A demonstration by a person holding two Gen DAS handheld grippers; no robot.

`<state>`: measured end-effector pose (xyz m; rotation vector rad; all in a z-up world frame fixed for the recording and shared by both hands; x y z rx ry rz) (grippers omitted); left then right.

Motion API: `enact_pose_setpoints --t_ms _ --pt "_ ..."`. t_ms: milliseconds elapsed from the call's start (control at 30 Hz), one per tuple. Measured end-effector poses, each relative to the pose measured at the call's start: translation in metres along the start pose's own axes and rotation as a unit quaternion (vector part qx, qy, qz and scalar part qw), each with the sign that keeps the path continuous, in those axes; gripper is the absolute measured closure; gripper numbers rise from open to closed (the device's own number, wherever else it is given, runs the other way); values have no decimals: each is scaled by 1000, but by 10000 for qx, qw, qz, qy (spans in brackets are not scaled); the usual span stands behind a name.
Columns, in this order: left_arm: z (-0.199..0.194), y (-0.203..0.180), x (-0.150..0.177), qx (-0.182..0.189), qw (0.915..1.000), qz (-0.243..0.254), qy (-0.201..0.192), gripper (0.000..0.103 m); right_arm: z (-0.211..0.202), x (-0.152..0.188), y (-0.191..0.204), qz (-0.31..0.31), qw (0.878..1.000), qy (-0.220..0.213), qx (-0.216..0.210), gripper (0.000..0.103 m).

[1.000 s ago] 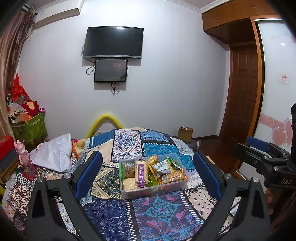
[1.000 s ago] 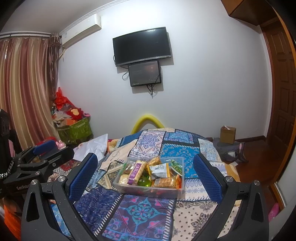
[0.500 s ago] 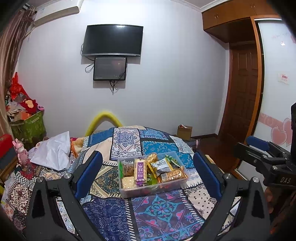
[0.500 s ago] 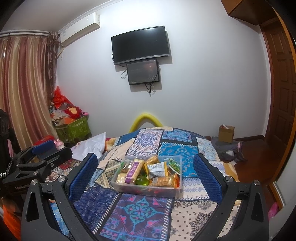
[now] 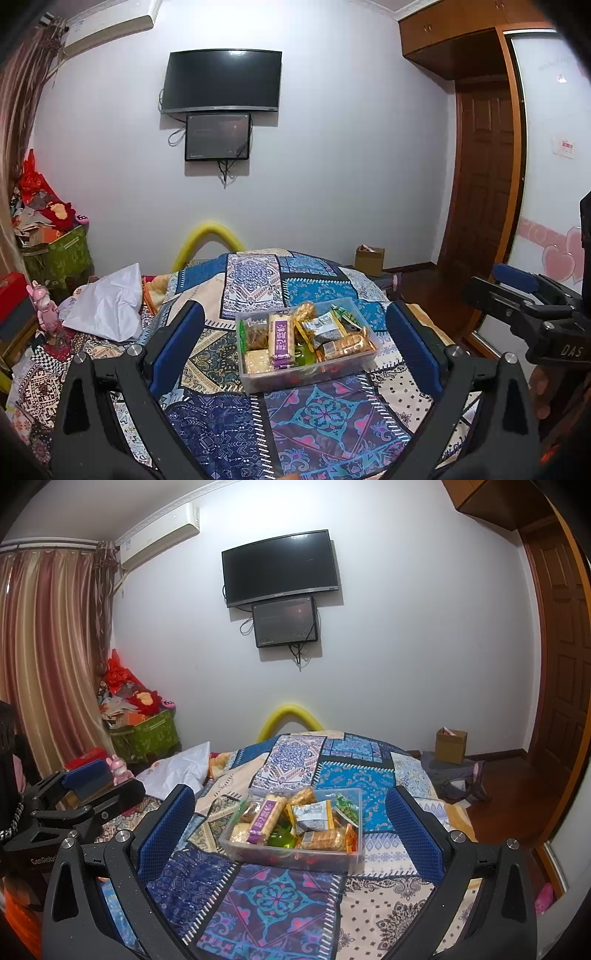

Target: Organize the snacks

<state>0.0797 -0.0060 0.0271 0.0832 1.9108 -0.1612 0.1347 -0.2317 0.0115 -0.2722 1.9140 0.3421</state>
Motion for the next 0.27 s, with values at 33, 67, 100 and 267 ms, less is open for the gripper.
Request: enact_pose_setpoints --t_ms 33,67,100,267 --pt "0 -1 0 -6 10000 5 -13 3 0 0 0 -2 10000 0 1 0" --pt "0 -1 0 9 10000 9 -13 2 0 0 0 -4 10000 1 1 0" --pt "1 -2 0 23 10000 14 -2 2 0 0 0 -8 10000 2 7 0" --pt "1 -4 1 54 10000 45 -9 2 1 3 0 20 10000 20 18 0"
Point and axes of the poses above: each gripper's, at about its wrist camera, not at the fingertips, and z roughly the way its jaws point, y to its left, x to its underside, the point moved 2 cm from there along z, roughly the way its jaws point, and after that the axes turned 6 degrees about x, right-handed, at the moved point
